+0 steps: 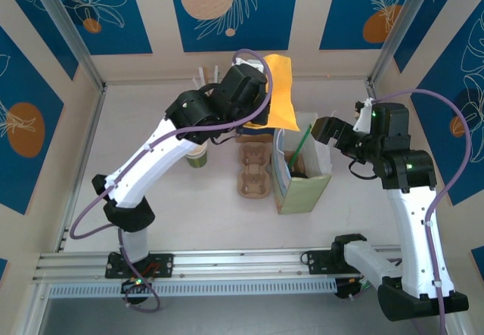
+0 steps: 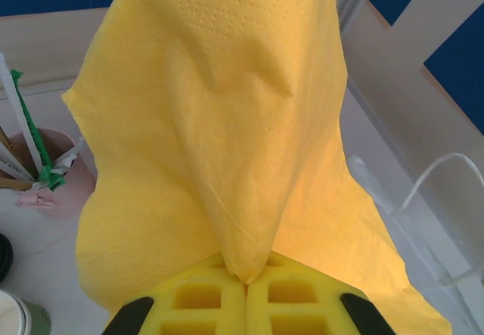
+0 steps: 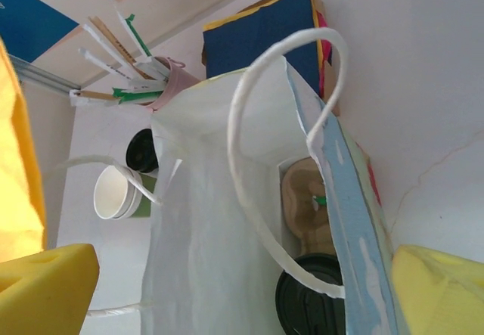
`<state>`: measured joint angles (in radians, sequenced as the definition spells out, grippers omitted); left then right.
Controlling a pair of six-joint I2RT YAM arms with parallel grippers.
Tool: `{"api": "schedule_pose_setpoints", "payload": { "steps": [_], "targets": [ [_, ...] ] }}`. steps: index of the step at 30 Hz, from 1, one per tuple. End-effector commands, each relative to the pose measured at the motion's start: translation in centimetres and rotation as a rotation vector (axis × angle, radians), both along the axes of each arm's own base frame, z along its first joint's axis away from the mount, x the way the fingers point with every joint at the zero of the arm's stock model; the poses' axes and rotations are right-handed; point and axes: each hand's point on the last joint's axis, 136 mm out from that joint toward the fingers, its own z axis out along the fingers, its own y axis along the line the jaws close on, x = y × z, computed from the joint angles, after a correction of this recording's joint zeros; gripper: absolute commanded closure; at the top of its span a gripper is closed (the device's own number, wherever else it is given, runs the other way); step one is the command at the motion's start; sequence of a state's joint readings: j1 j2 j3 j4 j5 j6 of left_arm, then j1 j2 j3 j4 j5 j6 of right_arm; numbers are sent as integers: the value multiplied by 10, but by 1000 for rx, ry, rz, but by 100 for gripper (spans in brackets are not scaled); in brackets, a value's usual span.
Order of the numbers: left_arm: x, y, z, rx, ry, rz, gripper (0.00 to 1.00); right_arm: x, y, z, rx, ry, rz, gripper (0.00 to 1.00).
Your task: Pack the takeout coffee
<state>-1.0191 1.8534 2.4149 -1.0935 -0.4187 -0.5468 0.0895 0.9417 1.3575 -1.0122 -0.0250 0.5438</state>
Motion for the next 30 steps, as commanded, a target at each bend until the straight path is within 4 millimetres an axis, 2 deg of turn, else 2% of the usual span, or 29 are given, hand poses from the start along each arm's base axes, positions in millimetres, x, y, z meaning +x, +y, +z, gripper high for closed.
{"api": "schedule_pose_setpoints", "payload": {
  "steps": [1,8,12,24,30],
  "targets": [
    [-13,10,15,-26,-9,13,100,-7,-6,-5,-14,11,-28,1],
    [-30,-8,6,-31,32,-23,100,-11,-15,-14,-36,28,-64,1],
    [-37,-19,-8,-13,67,-31,100,-13,-23,-17,-45,44,-105,1],
    [-46,-43,-37,57,105,-51,100,-19,-34,-14,-57,20,-153,1],
    [-49,-47,-53,107,128,-57,100,-19,-34,-14,-49,20,-154,1]
  ]
}}
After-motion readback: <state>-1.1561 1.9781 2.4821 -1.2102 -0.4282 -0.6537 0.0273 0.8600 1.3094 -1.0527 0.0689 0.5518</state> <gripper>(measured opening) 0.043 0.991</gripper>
